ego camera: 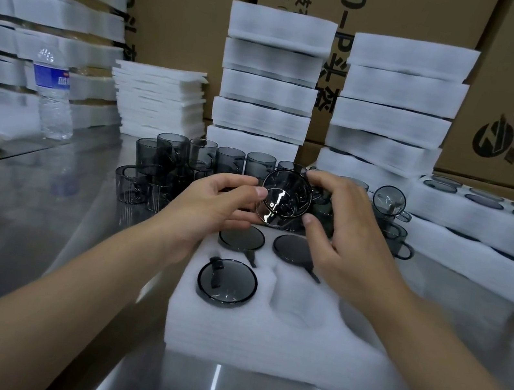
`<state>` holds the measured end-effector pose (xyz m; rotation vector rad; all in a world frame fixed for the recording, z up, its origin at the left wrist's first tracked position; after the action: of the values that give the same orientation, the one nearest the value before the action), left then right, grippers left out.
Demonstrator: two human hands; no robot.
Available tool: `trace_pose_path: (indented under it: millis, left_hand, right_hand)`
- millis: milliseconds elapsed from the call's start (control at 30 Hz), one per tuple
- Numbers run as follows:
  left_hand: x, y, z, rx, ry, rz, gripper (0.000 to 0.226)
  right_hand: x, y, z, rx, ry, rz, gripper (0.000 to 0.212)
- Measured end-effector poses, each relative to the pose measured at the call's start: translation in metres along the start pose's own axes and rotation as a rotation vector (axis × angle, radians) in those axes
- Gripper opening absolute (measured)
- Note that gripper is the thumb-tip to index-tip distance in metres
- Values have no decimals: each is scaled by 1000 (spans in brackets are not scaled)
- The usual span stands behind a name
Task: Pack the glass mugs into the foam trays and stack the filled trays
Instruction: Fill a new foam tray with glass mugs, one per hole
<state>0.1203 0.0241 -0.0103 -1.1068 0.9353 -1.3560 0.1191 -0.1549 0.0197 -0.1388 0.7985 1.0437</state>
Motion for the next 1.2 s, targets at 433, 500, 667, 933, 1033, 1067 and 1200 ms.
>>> trace_pose_path:
  millis: [433, 500, 667, 933, 1033, 1067, 1200]
  left_hand:
    - [0, 3, 4, -1, 7, 99, 18]
    - [0, 3, 4, -2, 6, 105, 20]
    - [-1, 4, 5, -9, 9, 104, 27]
    - [-1, 4, 4, -6, 33, 82, 30]
    - [-1, 3, 3, -10, 47, 90, 31]
    - [0, 2, 3, -10, 51, 93, 32]
    - [1, 1, 2, -13, 54, 126, 32]
  right_hand:
    - [1, -2, 2, -5, -9, 6, 43]
    - [1, -1, 1, -10, -4, 1, 43]
    - [2, -1, 0, -18, 16, 4, 43]
    - [3, -4, 1, 0, 19, 36, 42]
    - [2, -4, 1, 2, 9, 39, 41]
    - [2, -5, 1, 0, 8, 38, 41]
    - [2, -5, 2, -5, -3, 35, 39]
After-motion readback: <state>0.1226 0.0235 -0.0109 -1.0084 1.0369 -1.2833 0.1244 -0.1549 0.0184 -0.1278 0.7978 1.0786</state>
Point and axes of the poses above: each hand's wrist, its own z-axis towards the middle knuckle, its own x-axis out of the palm, y = z × x, the point moved 5 cm from there along z, towards the middle knuckle, and after that the axes turned 2 degrees about y, right-handed, at the moved point
